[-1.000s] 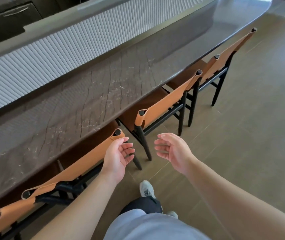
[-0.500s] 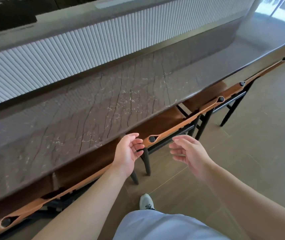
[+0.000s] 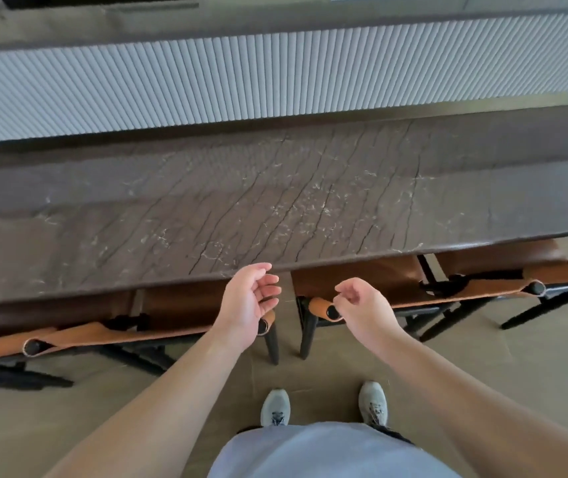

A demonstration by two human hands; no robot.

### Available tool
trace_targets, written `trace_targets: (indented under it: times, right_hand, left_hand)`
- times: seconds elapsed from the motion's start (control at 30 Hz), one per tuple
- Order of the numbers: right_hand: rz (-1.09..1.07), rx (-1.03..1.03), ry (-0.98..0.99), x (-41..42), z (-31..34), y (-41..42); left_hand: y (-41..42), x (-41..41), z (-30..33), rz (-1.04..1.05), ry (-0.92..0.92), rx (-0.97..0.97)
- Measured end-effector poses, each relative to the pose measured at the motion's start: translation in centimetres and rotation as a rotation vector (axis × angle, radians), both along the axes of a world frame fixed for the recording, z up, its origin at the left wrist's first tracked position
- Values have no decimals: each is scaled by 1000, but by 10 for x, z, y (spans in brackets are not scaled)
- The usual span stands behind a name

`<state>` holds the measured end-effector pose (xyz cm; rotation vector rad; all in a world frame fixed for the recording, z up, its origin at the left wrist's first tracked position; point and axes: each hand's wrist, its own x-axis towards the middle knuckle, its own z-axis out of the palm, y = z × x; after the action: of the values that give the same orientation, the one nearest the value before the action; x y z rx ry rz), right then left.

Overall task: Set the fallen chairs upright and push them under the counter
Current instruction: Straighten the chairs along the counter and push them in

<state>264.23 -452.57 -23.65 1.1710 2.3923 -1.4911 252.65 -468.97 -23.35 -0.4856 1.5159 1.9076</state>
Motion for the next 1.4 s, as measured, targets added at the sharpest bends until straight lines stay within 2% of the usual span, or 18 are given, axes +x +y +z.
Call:
trace_targets:
  times: [0.13,0.2,0.27,0.37,0.5,0.6,0.73,0.9,1.17,1.4]
  right_hand:
    - [470,243,-83,-4,-13,20]
    - [660,328,-132,-9,-22,28]
    - [780,353,-159,-12,-30,31]
    - [968,468,-184,-11,-41,34]
    - [1027,574,-184,-8,-50,39]
    - [1036,640,-165,-9,-50,38]
    - [1079,686,-190,-12,-51,37]
    - [1007,667,-232,-11,-53,31]
    - [922,681,-282,-11,-55,22]
    - [931,684,-275,-17,-55,9]
  left_hand:
    - [11,0,6,89,18,-84]
    - [14,3,2,65,84,-228]
    - [12,10,-6,-68,222,-470]
    - [-1,27,-22,-412,404,-839]
    - [-14,43,-41,-742,559,-1171]
    - [-16,43,-45,-859,691,-1319]
    - [-20,35,-46,-997,886,-1420]
    - [-28,22,-48,-1123,1018,-1391]
    - [-33,3,-48,-1193,1069,-1261]
    - [-24,-8,-47,-1250,1115,-1204]
